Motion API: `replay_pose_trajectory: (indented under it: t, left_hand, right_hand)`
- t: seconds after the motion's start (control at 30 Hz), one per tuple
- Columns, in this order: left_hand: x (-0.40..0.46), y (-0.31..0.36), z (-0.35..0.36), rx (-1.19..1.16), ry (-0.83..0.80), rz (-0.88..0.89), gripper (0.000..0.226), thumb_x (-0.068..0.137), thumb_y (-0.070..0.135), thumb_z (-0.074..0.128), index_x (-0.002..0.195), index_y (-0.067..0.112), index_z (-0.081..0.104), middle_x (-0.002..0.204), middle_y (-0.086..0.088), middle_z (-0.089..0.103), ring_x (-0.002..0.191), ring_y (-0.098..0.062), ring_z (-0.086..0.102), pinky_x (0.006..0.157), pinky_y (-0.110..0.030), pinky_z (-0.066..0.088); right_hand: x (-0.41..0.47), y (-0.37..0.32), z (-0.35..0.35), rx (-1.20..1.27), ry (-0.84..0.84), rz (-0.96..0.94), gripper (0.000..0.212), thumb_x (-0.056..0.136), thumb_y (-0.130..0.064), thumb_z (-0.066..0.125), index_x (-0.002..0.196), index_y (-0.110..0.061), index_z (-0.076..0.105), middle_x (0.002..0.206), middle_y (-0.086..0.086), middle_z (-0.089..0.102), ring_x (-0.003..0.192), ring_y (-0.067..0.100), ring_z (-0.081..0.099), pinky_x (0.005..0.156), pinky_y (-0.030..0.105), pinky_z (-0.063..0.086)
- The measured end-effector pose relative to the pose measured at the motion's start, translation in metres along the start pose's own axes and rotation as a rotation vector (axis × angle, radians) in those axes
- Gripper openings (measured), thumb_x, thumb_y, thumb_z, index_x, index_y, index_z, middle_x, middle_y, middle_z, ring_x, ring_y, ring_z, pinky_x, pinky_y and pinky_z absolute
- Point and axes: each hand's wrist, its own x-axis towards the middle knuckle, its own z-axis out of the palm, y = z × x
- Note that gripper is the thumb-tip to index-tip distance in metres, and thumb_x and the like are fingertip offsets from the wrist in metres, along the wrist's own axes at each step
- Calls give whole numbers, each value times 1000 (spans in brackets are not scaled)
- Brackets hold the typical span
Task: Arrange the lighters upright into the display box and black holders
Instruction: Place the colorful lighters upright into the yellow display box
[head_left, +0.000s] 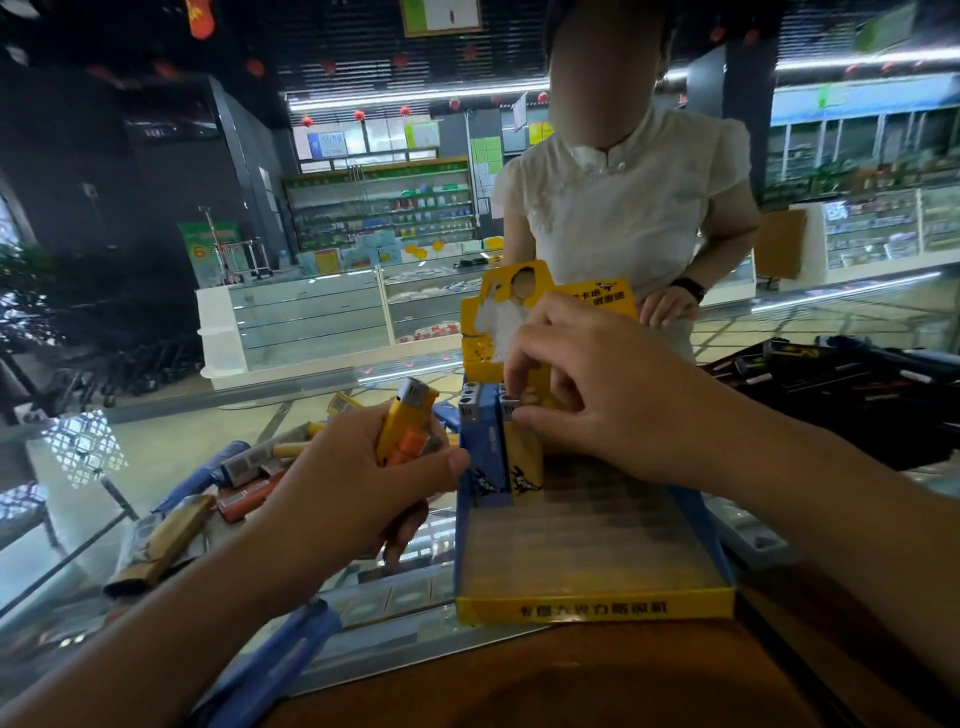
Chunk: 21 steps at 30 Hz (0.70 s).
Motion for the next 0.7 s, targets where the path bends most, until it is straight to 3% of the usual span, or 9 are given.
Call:
replay_pose_trajectory:
  t: [0.1,0.23,0.33,0.47,0.6,0.7]
  left_hand:
    - [-3,6,0,-57,-38,14,19,68,38,74,71,23,63,48,0,49,41,-14,43,39,-22,37]
    - [-6,12,-2,-6,-94,72,18,70,30,78,74,21,63,50,3,50,42,-10,46,41,-19,39]
    - [-8,16,0,3,-91,93,28,59,38,77,76,21,62,52,4,52,43,-8,47,44,-19,40]
    - [-11,23,2,-40,-101,105,22,57,35,77,75,33,65,54,5,59,44,-6,50,45,-19,43]
    - [-17,30,2,-53,-172,91,32,62,30,77,89,21,63,60,4,65,46,-9,56,45,-21,49]
    - [-14,27,0,-75,-126,116,36,67,28,77,98,18,63,61,3,63,50,-9,57,47,-20,47]
  right_hand:
    - [1,-9,1,92,76,-13,20,82,-29,78,94,-22,64,81,-16,45,74,-10,47,66,7,36]
    - [2,-24,9,303,28,2,30,82,-33,79,106,-25,63,77,-5,54,63,2,49,56,14,39]
    - [2,-26,13,400,60,31,29,83,-35,78,105,-27,60,72,-4,54,62,5,51,57,19,40]
    - [3,-27,15,467,62,35,32,85,-36,76,112,-28,60,73,-5,57,60,5,54,57,19,44]
    - [2,-25,15,518,77,36,18,86,-38,71,101,-33,64,81,-7,62,73,8,64,64,21,53]
    - [5,-22,12,628,150,94,9,88,-31,68,95,-27,65,79,-8,64,73,5,65,64,21,54]
